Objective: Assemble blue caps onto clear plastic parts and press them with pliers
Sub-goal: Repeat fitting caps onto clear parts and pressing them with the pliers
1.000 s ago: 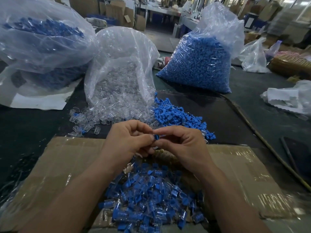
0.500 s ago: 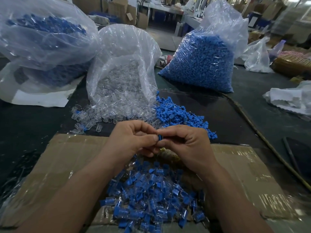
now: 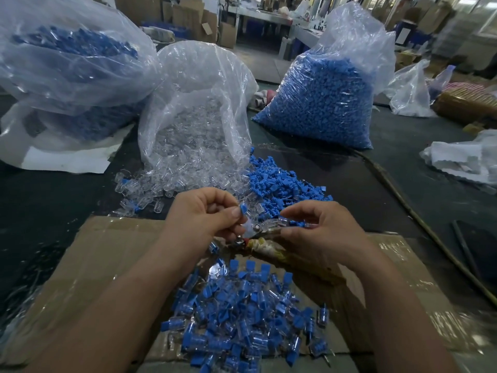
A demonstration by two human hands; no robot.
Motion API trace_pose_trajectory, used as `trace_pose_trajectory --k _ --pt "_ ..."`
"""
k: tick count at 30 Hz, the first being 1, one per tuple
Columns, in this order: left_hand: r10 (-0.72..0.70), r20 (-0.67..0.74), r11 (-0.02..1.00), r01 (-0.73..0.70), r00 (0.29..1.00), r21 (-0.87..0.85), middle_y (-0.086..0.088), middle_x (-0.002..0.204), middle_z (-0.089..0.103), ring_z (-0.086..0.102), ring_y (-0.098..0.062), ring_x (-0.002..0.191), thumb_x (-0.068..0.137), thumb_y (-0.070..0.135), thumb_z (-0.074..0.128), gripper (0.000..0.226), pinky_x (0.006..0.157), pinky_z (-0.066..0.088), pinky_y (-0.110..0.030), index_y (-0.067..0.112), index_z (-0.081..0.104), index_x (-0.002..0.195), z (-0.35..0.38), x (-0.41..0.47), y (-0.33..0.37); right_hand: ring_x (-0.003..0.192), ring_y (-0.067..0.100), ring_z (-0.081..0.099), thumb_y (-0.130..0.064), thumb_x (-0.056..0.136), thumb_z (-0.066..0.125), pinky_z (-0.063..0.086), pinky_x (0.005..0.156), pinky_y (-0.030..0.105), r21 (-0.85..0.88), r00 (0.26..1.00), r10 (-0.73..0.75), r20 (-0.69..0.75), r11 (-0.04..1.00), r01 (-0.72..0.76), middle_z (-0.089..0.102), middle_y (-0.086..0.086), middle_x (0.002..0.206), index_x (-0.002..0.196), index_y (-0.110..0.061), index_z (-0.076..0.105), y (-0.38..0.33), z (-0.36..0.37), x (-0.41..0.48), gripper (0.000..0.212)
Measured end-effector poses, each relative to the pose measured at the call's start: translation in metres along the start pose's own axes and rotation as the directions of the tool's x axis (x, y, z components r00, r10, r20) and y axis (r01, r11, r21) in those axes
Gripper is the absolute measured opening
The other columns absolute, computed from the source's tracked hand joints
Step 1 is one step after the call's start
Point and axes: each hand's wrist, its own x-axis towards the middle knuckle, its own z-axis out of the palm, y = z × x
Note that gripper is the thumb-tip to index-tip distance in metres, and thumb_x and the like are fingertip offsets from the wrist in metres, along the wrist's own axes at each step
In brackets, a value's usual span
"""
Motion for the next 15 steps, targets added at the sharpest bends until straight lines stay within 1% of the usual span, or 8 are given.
trace_pose_trajectory --k 2,4,6,8,9,12,15 --pt "-0.002 -0.005 1.0 0.002 1.0 -0.003 -0.01 0.062 0.068 0.063 -0.014 0.052 0.079 -0.008 0.057 0.013 0.048 0.052 -0.019 0.002 0.059 0.073 0.0 0.0 0.0 0.085 -0.007 0.052 -0.03 0.071 0.076 0.036 0.067 0.014 -0.068 0.993 0.066 0.102 0.996 -0.059 0.055 -0.026 0.094 0.086 -0.047 0.056 0.002 -0.004 -0.002 0.031" --pt "-0.008 -0.012 1.0 0.008 1.0 -0.007 -0.01 0.062 0.068 0.064 -0.014 0.053 0.079 -0.008 0.056 0.012 0.048 0.052 -0.019 0.002 0.059 0.074 -0.001 0.0 -0.001 0.09 -0.005 0.048 -0.032 0.069 0.078 0.037 0.07 0.017 -0.159 0.974 0.107 0.199 0.984 -0.076 0.049 -0.027 0.099 0.091 -0.05 0.053 0.002 -0.004 -0.002 0.039" --pt "-0.01 -0.011 1.0 0.01 1.0 -0.005 -0.009 0.063 0.068 0.064 -0.013 0.053 0.079 -0.007 0.056 0.011 0.048 0.051 -0.018 0.003 0.059 0.074 -0.002 0.0 -0.002 0.093 -0.003 0.044 -0.032 0.067 0.079 0.036 0.071 0.018 -0.233 0.959 0.128 0.254 0.97 -0.067 0.043 -0.028 0.1 0.106 -0.051 0.049 0.002 -0.001 -0.003 0.052" --pt "-0.013 -0.012 1.0 0.013 1.0 -0.003 -0.009 0.063 0.068 0.064 -0.013 0.054 0.078 -0.007 0.057 0.011 0.048 0.052 -0.018 0.003 0.059 0.074 -0.002 0.001 -0.002 0.092 -0.002 0.039 -0.033 0.067 0.079 0.032 0.068 0.014 -0.284 0.961 0.126 0.246 0.957 -0.053 0.037 -0.03 0.097 0.124 -0.046 0.044 0.002 0.004 -0.002 0.068" --pt "-0.015 -0.013 1.0 0.015 1.0 -0.004 -0.009 0.063 0.068 0.065 -0.014 0.054 0.078 -0.007 0.057 0.011 0.048 0.052 -0.018 0.003 0.059 0.074 -0.002 0.001 -0.002 0.092 -0.003 0.037 -0.034 0.066 0.079 0.029 0.067 0.012 -0.309 0.965 0.118 0.235 0.95 -0.041 0.035 -0.03 0.096 0.128 -0.044 0.041 0.001 0.006 -0.001 0.073" --pt "-0.017 -0.017 1.0 0.016 1.0 -0.011 -0.01 0.063 0.069 0.065 -0.014 0.054 0.078 -0.007 0.057 0.011 0.048 0.051 -0.018 0.003 0.059 0.074 -0.001 0.001 -0.002 0.096 -0.002 0.033 -0.041 0.064 0.079 0.027 0.069 0.013 -0.386 0.973 0.072 0.218 0.922 0.018 0.033 -0.024 0.101 0.132 -0.043 0.039 0.0 0.009 -0.001 0.079" --pt "-0.015 -0.018 1.0 0.015 1.0 -0.009 -0.01 0.064 0.069 0.065 -0.014 0.054 0.078 -0.006 0.057 0.01 0.048 0.051 -0.018 0.003 0.059 0.074 -0.001 0.001 -0.002 0.097 0.001 0.038 -0.043 0.061 0.081 0.031 0.071 0.019 -0.396 0.98 0.061 0.189 0.918 0.019 0.037 -0.022 0.101 0.129 -0.041 0.044 -0.002 0.01 -0.001 0.077"
